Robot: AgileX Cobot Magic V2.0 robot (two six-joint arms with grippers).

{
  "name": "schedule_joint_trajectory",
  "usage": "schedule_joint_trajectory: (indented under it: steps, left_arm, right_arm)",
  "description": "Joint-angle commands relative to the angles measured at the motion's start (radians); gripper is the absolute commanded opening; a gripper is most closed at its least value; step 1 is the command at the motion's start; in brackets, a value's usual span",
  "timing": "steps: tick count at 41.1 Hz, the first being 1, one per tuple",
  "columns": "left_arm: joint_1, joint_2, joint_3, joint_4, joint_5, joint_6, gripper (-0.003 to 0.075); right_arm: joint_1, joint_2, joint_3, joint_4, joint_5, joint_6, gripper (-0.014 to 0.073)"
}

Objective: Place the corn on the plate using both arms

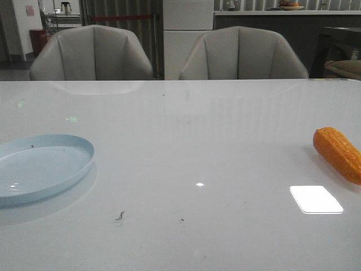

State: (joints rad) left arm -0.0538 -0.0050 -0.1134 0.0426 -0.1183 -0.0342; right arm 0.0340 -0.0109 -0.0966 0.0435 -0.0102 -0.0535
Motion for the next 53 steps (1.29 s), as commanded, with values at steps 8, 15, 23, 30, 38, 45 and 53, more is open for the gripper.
schedule_joint_trajectory:
  steps: [8,15,23,30,38,45,53]
  left_arm:
    - [0.001,0.114,-0.362,0.086,-0.005,-0.003,0.009]
    - [0.001,0.337,-0.566,0.088,0.062,-0.003,0.009]
    - [0.001,0.558,-0.648,0.088,0.055,-0.003,0.009]
    - [0.001,0.719,-0.644,0.064,0.126,-0.003,0.009]
    - [0.001,0.882,-0.644,-0.017,0.235,-0.003,0.009]
    - [0.001,0.941,-0.644,-0.017,0.287,-0.003,0.0092]
    - [0.001,0.945,-0.644,-0.017,0.344,-0.003,0.0201]
  right_arm:
    - [0.002,0.193,-0.499,0.006,0.081,0.001,0.0065]
    - [0.002,0.419,-0.681,0.006,0.057,0.001,0.0065]
    - [0.002,0.606,-0.697,0.006,0.08,0.001,0.0065]
    - [0.002,0.745,-0.697,0.006,0.197,0.001,0.0065]
    - [0.002,0.882,-0.697,0.03,0.319,0.001,0.0065]
    - [0.002,0.91,-0.697,0.039,0.336,0.001,0.0073]
    - [0.002,0.91,-0.697,0.019,0.341,-0.011,0.0263]
